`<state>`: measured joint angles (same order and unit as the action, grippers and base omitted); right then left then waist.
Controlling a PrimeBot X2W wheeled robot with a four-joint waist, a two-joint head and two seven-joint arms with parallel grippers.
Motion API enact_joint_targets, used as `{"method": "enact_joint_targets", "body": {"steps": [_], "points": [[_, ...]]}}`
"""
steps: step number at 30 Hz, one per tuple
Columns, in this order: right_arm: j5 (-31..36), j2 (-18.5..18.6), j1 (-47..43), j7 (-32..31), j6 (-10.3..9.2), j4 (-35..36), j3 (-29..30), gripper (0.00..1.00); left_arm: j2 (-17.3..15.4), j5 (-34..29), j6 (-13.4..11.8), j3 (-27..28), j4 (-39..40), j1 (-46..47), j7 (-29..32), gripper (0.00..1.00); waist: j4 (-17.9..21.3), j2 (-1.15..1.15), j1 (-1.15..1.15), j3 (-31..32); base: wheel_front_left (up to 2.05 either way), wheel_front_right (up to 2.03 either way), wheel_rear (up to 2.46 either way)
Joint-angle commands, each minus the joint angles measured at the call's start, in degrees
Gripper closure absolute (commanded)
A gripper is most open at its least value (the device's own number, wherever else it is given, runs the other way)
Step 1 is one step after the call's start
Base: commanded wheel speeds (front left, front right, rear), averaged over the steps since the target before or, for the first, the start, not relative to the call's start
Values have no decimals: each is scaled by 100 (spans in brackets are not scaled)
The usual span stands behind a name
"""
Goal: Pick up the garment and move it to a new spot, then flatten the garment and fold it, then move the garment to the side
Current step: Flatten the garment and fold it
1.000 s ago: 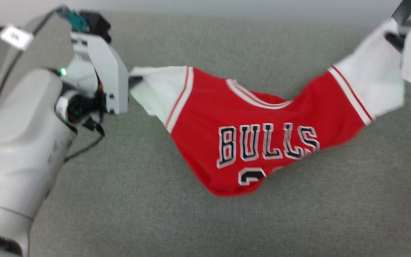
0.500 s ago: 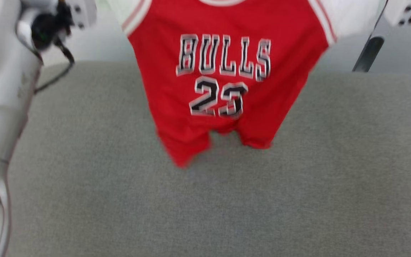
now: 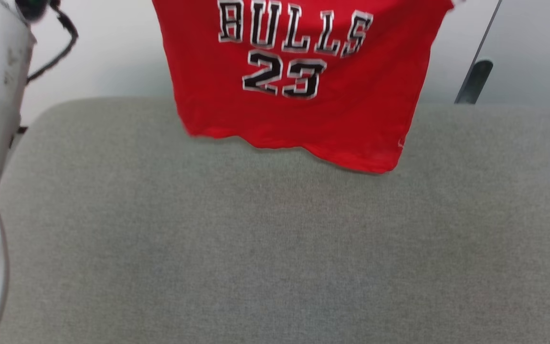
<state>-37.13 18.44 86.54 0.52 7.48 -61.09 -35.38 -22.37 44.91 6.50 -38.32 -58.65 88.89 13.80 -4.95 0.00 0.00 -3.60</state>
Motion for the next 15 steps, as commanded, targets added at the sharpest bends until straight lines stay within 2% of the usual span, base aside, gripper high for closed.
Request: {"method": "enact_joint_targets", "body": {"steps": [1,9,15], "points": [[85,-26,166,77,2,-57,-41,100,12,-2,26,20,-52,177,-112,100,17,0,0,-319,0,0,0],[492,-227,1056,643,2,-446,-205,100,182,-26,59,131,-308,914,-905,100,104,0,0,-1427,0,0,0],[1034,-425,1899,1306,2,-900,-80,100,328,-163,-104,195,-539,1748,-1625,100,160,0,0,-2320,0,0,0]]}}
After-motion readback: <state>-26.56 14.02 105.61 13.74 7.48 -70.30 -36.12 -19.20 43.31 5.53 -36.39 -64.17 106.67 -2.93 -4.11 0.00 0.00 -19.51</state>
